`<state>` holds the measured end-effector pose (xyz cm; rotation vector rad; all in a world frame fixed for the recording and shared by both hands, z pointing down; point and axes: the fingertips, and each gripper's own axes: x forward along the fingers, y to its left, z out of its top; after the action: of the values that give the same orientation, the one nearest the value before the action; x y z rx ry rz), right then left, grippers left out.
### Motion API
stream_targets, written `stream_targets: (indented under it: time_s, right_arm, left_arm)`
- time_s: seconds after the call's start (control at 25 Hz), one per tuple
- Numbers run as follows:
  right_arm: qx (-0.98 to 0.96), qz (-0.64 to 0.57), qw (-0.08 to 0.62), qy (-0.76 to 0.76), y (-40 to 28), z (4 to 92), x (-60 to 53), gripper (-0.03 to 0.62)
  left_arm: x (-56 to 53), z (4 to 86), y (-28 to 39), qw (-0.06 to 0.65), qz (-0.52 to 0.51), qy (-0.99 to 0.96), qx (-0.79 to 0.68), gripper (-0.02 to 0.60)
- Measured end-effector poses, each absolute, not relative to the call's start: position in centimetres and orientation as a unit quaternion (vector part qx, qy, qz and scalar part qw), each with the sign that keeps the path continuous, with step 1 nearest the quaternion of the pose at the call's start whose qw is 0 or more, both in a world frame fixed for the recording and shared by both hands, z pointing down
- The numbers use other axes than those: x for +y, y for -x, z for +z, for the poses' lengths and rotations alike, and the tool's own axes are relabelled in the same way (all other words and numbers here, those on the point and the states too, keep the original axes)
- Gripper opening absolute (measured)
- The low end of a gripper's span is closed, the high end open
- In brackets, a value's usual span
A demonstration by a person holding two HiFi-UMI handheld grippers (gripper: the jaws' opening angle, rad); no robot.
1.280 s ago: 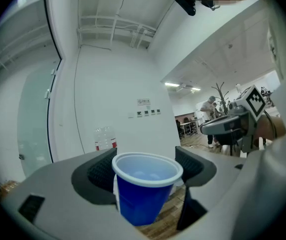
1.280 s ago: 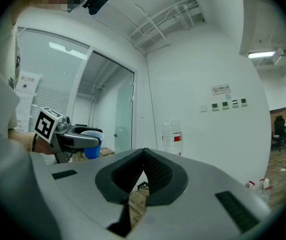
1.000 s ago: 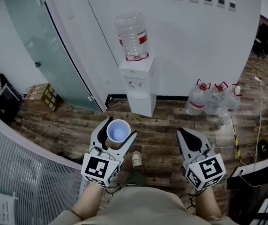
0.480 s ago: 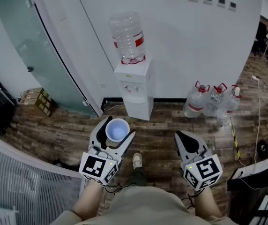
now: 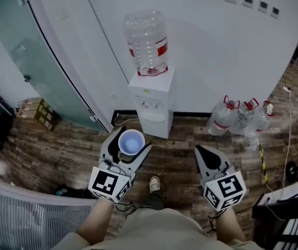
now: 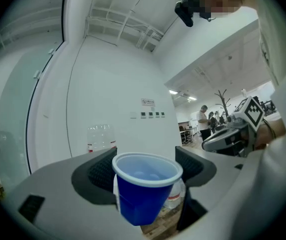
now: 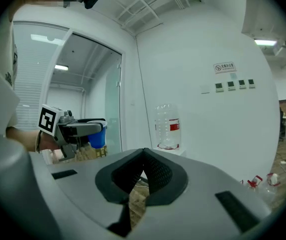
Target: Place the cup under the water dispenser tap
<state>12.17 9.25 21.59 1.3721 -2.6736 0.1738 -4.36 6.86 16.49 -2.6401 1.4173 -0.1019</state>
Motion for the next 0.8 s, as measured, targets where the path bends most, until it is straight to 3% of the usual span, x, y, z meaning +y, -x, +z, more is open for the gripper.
stream_targets:
  time_s: [0.8]
  right_arm:
    - [-0.883, 0.107, 0.108, -0.443, -1.1, 24.9, -16.6, 0.006]
  left_arm:
    - [-18.4, 23.4, 12.3, 0.064, -0.007, 0.894, 0.443, 0.367]
